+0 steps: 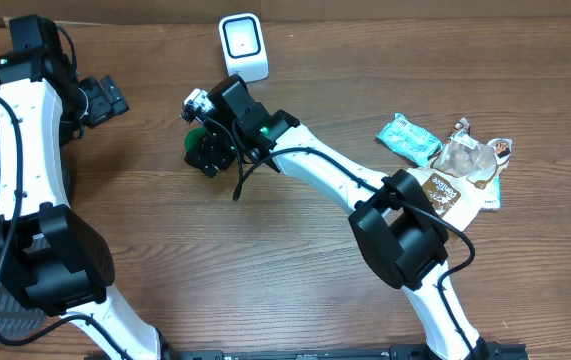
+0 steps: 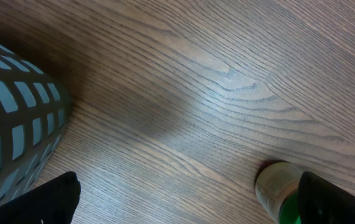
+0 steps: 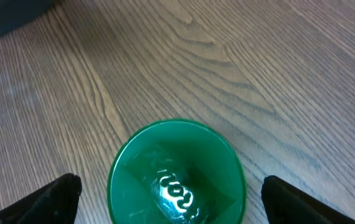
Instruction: Scan the item barcode
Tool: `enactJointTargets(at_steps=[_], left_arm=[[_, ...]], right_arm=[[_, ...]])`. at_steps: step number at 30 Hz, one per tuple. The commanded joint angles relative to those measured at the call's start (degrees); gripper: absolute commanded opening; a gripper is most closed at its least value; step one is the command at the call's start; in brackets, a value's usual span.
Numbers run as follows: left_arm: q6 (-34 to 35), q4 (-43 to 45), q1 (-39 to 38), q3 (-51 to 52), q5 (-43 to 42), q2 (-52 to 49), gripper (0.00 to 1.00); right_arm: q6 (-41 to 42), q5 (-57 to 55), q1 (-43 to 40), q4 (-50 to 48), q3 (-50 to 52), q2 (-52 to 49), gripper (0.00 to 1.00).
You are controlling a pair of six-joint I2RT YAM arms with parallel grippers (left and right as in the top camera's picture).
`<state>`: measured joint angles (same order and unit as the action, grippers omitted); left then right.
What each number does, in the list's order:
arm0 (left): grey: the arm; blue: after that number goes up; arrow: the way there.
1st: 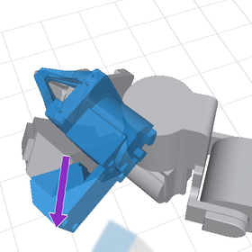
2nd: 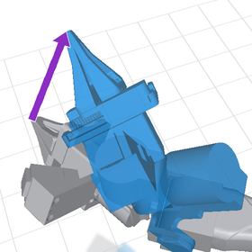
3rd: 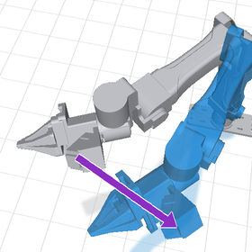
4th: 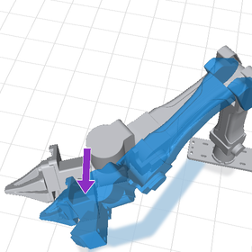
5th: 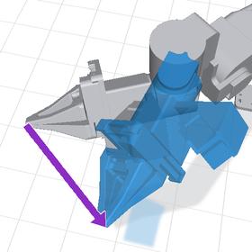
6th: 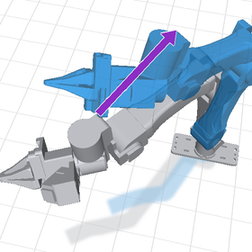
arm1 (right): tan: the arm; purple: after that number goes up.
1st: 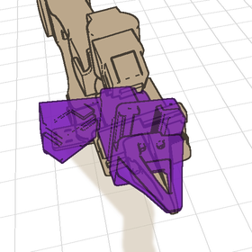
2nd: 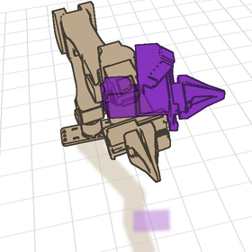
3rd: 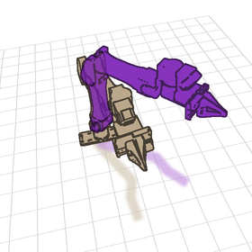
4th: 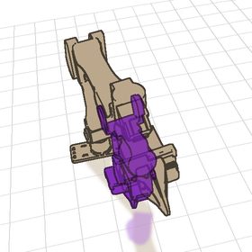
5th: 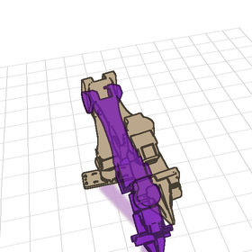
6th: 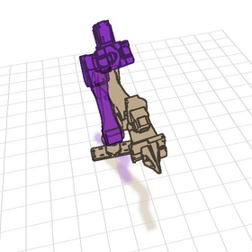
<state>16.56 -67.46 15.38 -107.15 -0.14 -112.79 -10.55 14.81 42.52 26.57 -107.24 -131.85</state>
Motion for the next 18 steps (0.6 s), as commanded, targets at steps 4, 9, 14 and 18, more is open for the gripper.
enactJointTargets(at_steps=[4,9,14,18], left_arm=[[0.17,0.22,-0.44,0.31,0.59,-0.35,0.99],[0.17,0.22,-0.44,0.31,0.59,-0.35,1.0],[0.17,0.22,-0.44,0.31,0.59,-0.35,1.0],[0.17,0.22,-0.44,0.31,0.59,-0.35,0.99]], right_arm=[[-0.2,0.72,0.17,-1.05,-0.72,-1.18,0.9],[-0.2,0.72,0.17,-1.49,-0.72,-2.03,0.9],[0.0,0.72,0.17,-1.95,-0.72,-2.67,0.89],[0.0,0.72,0.17,-2.05,-0.72,-2.69,0.82]])
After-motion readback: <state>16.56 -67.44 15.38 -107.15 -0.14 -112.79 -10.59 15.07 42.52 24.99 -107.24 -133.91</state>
